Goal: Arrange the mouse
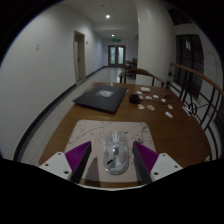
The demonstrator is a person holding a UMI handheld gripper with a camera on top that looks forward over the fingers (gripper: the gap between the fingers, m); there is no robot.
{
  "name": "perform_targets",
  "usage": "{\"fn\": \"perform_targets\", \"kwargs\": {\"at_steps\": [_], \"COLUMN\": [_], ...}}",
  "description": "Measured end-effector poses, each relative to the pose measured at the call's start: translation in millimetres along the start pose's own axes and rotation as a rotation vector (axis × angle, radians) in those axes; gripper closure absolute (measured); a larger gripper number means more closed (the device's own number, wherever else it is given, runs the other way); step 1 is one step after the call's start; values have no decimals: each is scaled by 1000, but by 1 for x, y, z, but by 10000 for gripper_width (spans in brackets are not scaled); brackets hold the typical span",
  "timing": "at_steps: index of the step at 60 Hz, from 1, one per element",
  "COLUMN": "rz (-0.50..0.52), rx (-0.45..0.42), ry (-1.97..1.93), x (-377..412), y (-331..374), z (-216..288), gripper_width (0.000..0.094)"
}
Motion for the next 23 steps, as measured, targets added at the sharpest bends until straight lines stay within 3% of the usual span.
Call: {"fn": "perform_targets", "kwargs": {"at_steps": [8, 23], "rz": [8, 18], "rx": [-47, -56], "ry": [8, 28], "x": [13, 50], "y": [61, 140], "z": [7, -15], "gripper_width": [95, 92]}}
Point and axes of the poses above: the point between the fingertips, and its own axes, seen from behind it with the camera up: x to the left, z up, y backward, against the way the camera looks, the point moved 3 cm from there along y, backward, against the way the camera looks, and after that the axes turned 9 degrees about -x, right-handed, at the moved point
